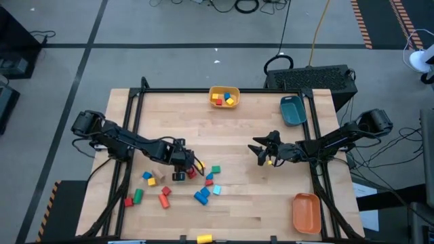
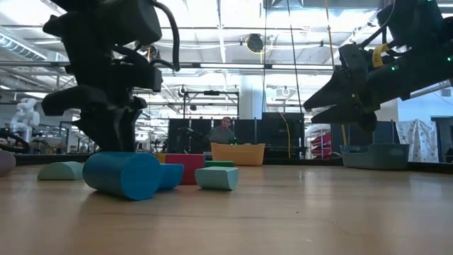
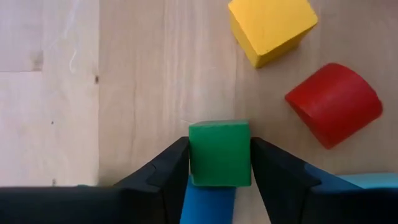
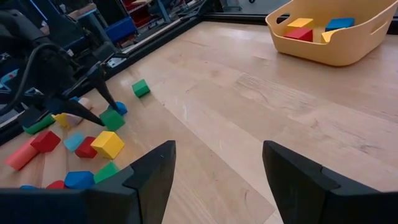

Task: Sort blocks by size
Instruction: Put the green square block into the yellow bin

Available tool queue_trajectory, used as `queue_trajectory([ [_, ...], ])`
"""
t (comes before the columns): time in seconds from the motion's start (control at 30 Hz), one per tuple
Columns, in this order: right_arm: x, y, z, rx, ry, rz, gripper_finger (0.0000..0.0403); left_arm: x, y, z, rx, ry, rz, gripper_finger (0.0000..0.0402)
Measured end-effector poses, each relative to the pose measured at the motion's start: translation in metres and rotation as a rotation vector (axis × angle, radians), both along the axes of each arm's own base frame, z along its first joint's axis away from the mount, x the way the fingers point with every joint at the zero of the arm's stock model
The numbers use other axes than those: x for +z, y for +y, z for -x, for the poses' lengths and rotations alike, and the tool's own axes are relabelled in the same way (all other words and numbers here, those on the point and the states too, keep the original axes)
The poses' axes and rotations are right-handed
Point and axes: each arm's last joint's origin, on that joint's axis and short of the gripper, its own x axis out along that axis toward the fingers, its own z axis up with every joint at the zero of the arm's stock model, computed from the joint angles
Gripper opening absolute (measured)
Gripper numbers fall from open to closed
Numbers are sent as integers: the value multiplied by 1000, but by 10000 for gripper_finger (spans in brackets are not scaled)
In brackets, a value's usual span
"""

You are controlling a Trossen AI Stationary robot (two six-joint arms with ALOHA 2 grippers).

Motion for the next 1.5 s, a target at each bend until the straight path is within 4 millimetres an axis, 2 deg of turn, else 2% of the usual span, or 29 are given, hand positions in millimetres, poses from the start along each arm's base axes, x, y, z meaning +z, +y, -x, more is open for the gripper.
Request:
queue_trajectory([
  [0.17,0,0,0,0,0,0,228,1,4,-1,14,-3,8,136],
  [0.4,0,0,0,0,-1,0,228,3,15,-9,47,-71,14,134],
  [0.57,0,0,0,0,-1,0,228,7,32,-19,37,-152,-17,133],
  [0.77,0,0,0,0,-1,0,228,12,66,-29,75,-250,-61,133],
  [0.93,0,0,0,0,-2,-1,228,20,106,-35,108,-375,-60,133],
  [1.27,0,0,0,0,-3,-1,228,44,172,-35,173,-619,-194,134],
  [1.5,0,0,0,-2,-5,-7,228,56,208,-53,202,-700,-220,134],
])
